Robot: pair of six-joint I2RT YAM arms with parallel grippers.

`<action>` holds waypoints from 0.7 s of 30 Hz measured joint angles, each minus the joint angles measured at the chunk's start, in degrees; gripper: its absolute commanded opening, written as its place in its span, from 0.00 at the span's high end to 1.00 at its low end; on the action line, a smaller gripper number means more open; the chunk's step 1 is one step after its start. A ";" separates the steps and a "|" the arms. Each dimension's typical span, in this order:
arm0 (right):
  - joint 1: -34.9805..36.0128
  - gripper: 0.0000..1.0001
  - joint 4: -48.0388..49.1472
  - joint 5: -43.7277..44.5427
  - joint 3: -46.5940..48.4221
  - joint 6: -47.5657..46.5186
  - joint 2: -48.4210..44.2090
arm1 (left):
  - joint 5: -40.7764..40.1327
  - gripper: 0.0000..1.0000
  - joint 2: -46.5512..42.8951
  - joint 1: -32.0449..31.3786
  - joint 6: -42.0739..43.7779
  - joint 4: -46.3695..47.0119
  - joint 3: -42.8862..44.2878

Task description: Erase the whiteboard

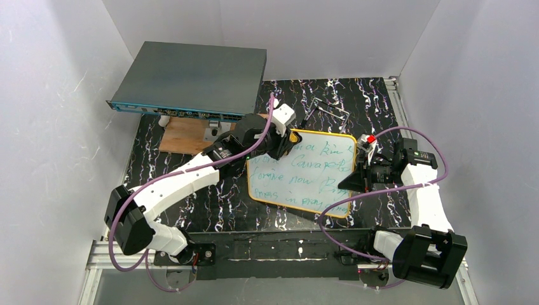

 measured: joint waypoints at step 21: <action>0.00 0.99 0.07 -0.02 0.00 -0.20 0.00 | 5.29 1.00 -0.11 -1.22 -0.20 -4.24 -4.11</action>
